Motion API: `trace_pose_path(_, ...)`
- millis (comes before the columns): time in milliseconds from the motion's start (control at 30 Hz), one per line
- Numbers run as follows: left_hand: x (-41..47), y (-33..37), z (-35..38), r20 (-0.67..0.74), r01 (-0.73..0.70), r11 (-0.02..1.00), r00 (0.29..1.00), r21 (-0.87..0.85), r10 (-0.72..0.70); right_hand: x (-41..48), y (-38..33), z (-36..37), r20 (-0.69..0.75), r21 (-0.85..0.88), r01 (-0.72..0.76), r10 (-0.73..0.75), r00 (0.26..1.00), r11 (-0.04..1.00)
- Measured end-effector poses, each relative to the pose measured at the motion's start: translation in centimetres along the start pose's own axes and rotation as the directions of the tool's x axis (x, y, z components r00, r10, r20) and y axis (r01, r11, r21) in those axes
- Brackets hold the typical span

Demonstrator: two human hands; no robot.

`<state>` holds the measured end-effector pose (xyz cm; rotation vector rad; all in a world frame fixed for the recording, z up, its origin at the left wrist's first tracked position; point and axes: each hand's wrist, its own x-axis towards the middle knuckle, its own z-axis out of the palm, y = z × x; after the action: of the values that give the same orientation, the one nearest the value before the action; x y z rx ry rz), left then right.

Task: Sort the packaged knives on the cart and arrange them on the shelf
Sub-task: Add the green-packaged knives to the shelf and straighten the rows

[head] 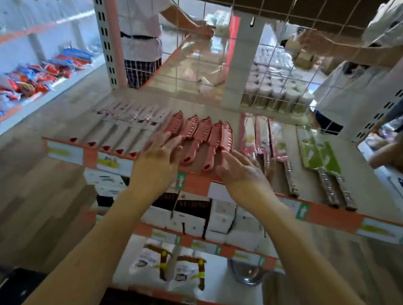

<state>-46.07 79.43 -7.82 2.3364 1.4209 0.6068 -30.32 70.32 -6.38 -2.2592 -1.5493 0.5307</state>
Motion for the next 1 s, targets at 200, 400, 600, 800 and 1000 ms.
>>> trace_pose_path(200,3.8,-1.0,0.3,0.272,0.037,0.994,0.96,0.101,-0.063,1.3,-1.4,1.1,0.078,-0.093,-0.05,0.057,0.995,0.994)
trace_pose_path(400,5.0,-1.5,1.4,0.381,0.007,0.986,0.922,0.167,-0.071,2.1,-1.7,1.9,0.075,-0.1,-0.105,0.113,0.991,0.989)
trace_pose_path(600,5.1,-1.8,1.9,0.423,-0.057,0.971,0.905,0.234,-0.049,2.8,-2.0,3.0,0.036,-0.114,-0.135,0.14,0.99,0.984)
trace_pose_path(800,5.3,-1.6,1.8,0.446,-0.056,0.982,0.895,0.178,-0.03,2.9,-2.3,3.4,0.024,-0.075,-0.161,0.163,0.986,0.984)
trace_pose_path(1000,5.0,-1.7,1.4,0.448,-0.078,0.985,0.894,0.155,0.0,2.9,-2.3,3.4,0.02,-0.08,-0.164,0.166,0.986,0.983)
